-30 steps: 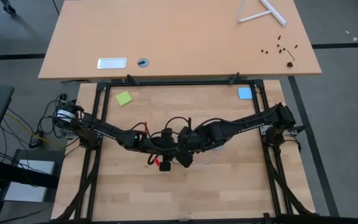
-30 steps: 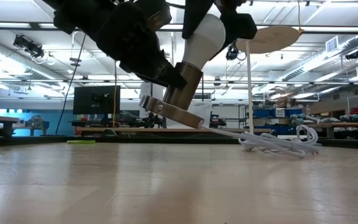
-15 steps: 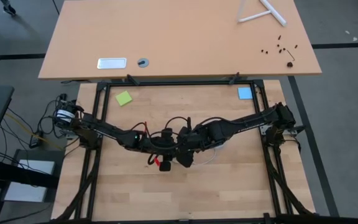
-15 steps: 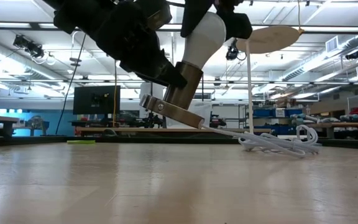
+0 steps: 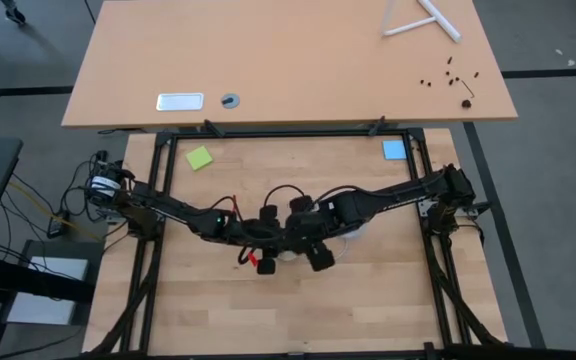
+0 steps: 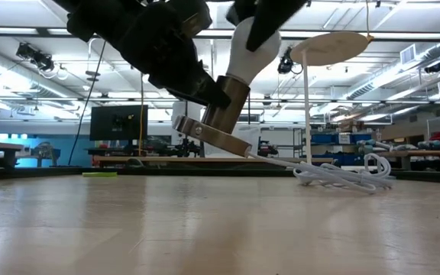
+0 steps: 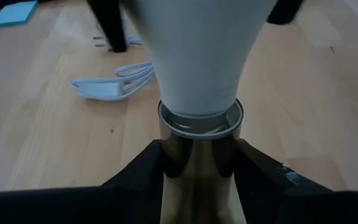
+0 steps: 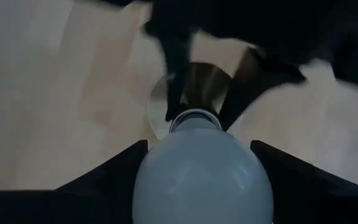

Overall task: Screw lightbulb
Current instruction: Remove the lightbulb from the lamp

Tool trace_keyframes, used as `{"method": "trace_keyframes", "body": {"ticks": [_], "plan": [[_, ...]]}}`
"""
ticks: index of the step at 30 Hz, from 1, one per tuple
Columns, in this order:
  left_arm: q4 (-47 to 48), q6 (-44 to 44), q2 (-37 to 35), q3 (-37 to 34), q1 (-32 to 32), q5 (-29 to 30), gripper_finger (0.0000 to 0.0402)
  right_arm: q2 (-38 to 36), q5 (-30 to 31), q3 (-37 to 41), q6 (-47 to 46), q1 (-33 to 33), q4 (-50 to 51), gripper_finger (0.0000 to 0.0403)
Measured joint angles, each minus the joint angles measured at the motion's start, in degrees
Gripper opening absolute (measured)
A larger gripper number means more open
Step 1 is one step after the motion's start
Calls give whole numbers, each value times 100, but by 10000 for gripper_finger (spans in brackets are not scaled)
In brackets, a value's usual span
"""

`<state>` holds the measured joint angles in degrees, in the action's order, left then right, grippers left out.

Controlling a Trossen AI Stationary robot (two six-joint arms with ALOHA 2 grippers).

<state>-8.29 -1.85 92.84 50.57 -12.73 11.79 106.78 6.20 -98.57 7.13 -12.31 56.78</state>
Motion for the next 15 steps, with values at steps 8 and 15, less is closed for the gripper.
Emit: {"method": "trace_keyframes", "body": {"ticks": [8,15], "plan": [[4,4,0,4,9,58,150,0,877,6,1980,-270,64,290],[31,15,0,2,-13,-79,150,0,1660,9,1274,-476,-43,327]]}}
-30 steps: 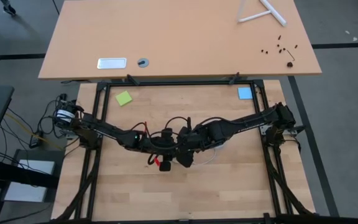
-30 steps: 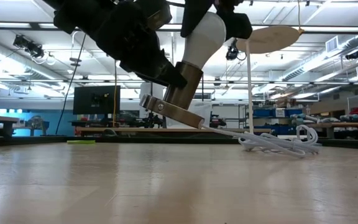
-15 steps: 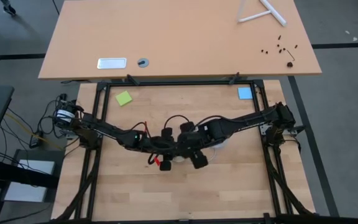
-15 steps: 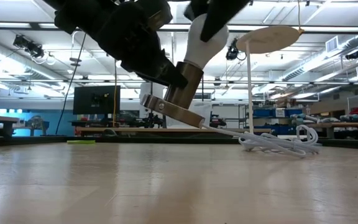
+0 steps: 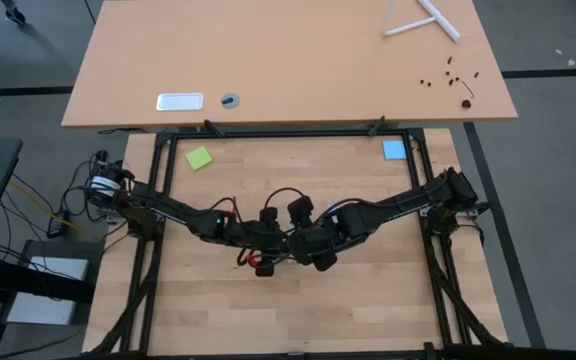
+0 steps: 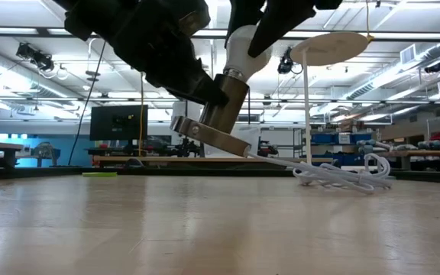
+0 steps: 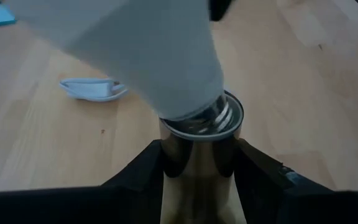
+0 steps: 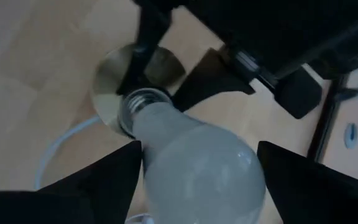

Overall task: Screw lightbulb
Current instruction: Remove the lightbulb from the lamp

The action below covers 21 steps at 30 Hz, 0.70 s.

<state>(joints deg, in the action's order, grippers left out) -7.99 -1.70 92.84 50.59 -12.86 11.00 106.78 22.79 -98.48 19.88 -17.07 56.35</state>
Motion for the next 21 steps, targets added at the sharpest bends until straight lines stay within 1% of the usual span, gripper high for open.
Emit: {"method": "trace_keyframes", "body": {"ticks": [3,6,9,13,14,18,21], "plan": [[-11,0,0,0,4,12,150,-2,1,0,-373,-12,3,319],[-20,-1,0,0,4,34,150,-1,-277,0,-768,-4,178,292],[-23,6,0,0,6,50,150,-1,-549,0,-839,-1,231,265],[-34,13,0,0,6,64,150,-2,-643,0,-1054,38,230,247],[-33,13,0,0,6,73,150,0,-744,0,-1186,67,253,244],[-4,16,0,0,8,79,150,-2,-1517,41,-1755,216,357,231],[16,40,0,0,8,198,150,-2,-1598,44,-2090,259,654,220]]}}
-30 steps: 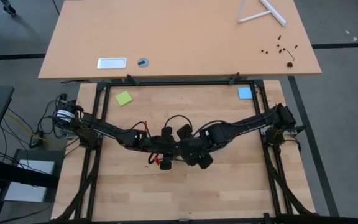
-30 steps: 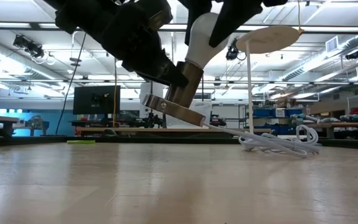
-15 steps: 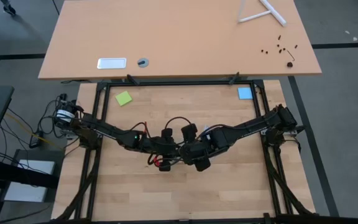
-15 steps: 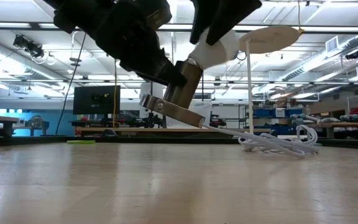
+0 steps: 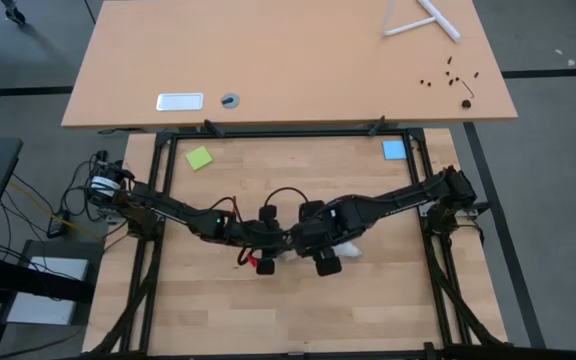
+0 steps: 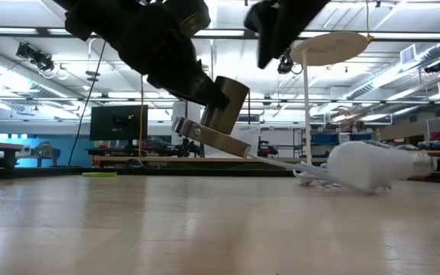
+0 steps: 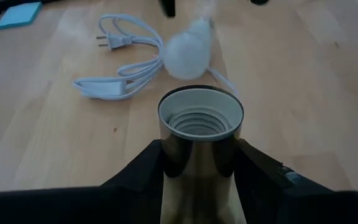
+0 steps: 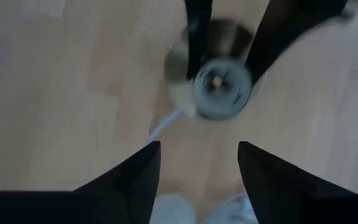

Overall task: Screw lightbulb
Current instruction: Remove the lightbulb from the lamp

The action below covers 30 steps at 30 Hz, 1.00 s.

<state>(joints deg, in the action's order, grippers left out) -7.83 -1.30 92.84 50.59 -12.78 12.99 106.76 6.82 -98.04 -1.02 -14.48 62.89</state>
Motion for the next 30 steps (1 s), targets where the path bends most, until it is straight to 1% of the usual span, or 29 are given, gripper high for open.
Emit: {"method": "trace_keyframes", "body": {"ticks": [4,6,9,14,19,22,25,27,30], "plan": [[-15,24,0,-23,0,78,150,0,57,6,-297,4,559,199],[-31,24,23,-24,0,128,150,-7,65,105,-373,4,574,182],[-84,19,57,-63,0,243,150,-31,49,357,-562,-45,555,147],[-1276,-67,79,-675,0,242,150,-103,-185,1074,-1142,-288,496,80],[-2411,-82,85,-1184,0,-2,150,-571,-179,1824,-1917,-644,160,34],[-2724,-53,86,-1323,0,-93,150,-973,114,2236,-2481,-852,-98,21],[-2745,-53,136,-1344,0,-91,150,-1295,462,2799,-3086,-990,-530,17],[-2733,-53,206,-1346,2,-89,150,-1423,528,3178,-3510,-1014,-830,24],[-2793,-113,316,-1346,1,-91,150,-1479,513,3545,-4061,-1014,-904,49]]}}
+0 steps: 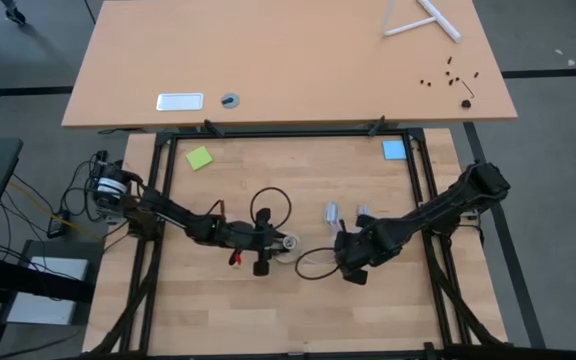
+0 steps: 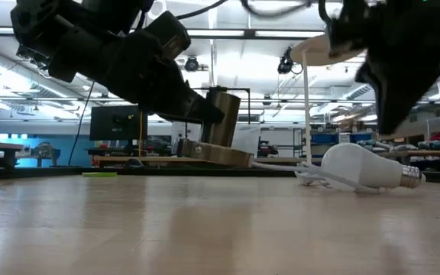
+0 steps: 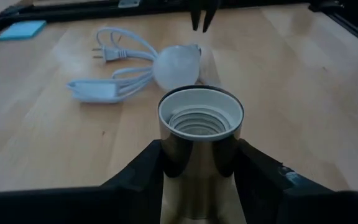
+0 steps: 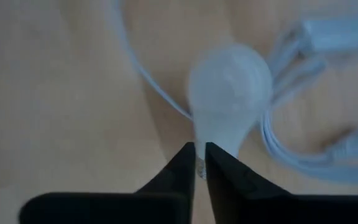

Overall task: Screw lightbulb
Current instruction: Remove the lightbulb from the lamp

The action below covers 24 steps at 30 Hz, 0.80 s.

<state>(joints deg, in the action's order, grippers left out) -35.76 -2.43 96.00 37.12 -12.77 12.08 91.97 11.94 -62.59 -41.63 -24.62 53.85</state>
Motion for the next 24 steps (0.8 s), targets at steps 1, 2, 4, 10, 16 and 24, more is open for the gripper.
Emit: {"method": "trace_keyframes", "body": {"ticks": [1,2,4,10,16,24], "plan": [[-9,-56,24,0,2,0,150,6,0,71,-159,0,22,61],[-30,-71,64,-3,2,0,150,6,-3,117,-276,0,33,74],[-112,-82,108,-2,0,-4,150,4,-45,173,-380,-2,-13,101],[-181,-93,108,-4,1,-59,150,12,-95,472,-297,43,-380,180],[-217,-91,108,-4,2,-85,150,21,-282,1033,182,68,-1357,215],[-210,-86,126,-4,2,57,150,21,-197,1393,384,76,-1919,205]]}}
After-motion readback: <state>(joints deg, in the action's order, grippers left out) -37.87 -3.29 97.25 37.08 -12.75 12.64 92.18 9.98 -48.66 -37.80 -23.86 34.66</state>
